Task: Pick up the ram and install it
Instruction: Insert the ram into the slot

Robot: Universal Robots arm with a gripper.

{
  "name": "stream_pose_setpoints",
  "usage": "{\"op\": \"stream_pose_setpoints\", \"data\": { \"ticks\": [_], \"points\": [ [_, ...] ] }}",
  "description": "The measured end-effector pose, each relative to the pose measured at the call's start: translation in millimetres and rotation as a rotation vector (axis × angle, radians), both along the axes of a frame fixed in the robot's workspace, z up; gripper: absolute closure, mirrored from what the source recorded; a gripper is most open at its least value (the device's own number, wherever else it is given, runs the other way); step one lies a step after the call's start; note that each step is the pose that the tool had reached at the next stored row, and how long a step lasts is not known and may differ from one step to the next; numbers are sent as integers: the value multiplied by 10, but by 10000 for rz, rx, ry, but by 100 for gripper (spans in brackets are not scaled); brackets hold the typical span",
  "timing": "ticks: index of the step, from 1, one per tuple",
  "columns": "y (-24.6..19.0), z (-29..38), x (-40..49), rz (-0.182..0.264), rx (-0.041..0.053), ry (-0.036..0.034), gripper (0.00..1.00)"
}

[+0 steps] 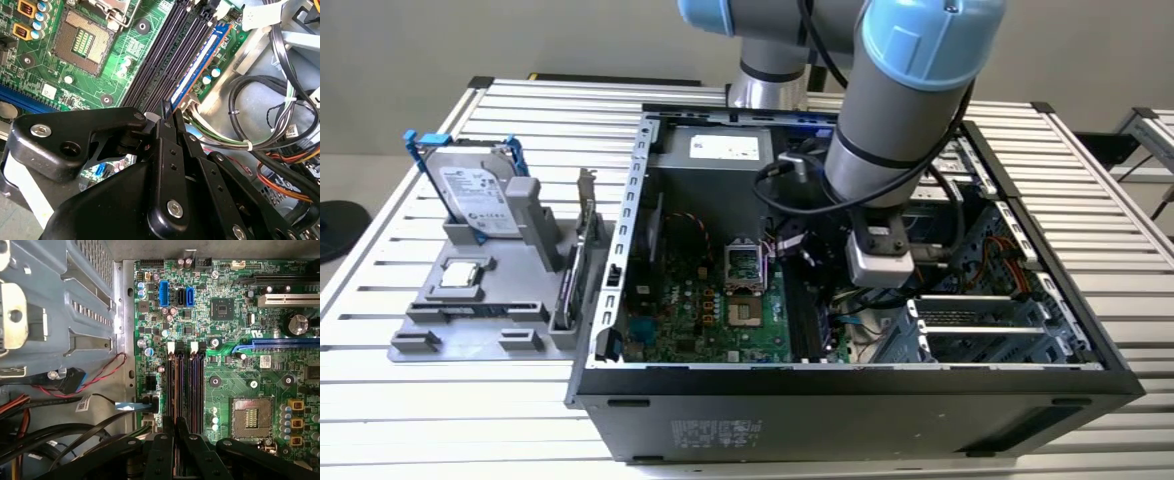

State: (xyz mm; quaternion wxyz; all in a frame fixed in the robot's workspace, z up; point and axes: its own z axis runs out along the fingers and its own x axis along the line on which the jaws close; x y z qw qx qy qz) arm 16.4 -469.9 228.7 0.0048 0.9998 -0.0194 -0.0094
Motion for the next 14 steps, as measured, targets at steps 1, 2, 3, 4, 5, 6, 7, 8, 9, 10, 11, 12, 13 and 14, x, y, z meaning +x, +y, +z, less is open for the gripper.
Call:
{"op": "stream_pose_setpoints", "data": {
  "ticks": [1,2,3,4,5,6,7,8,9,10,11,12,13,14],
  "points": [
    [0,-5,0,2,1,0,100],
    [0,-11,0,3,2,-1,100],
    [0,-15,0,4,1,-1,100],
    [0,-18,-1,5,0,0,100],
    [0,-21,-1,5,-1,1,100],
    [0,-23,-2,5,-2,1,100],
    [0,-26,-4,5,-1,2,100],
    [0,-28,-6,5,-1,2,100],
    [0,-30,-7,5,-2,3,100],
    [0,-32,-7,6,-3,5,100],
    [0,-37,-7,7,-2,6,100],
    [1,-41,-8,6,-3,8,100],
    [0,-46,-8,6,-7,10,100],
    [0,-52,-8,6,-8,12,100]
  ]
}}
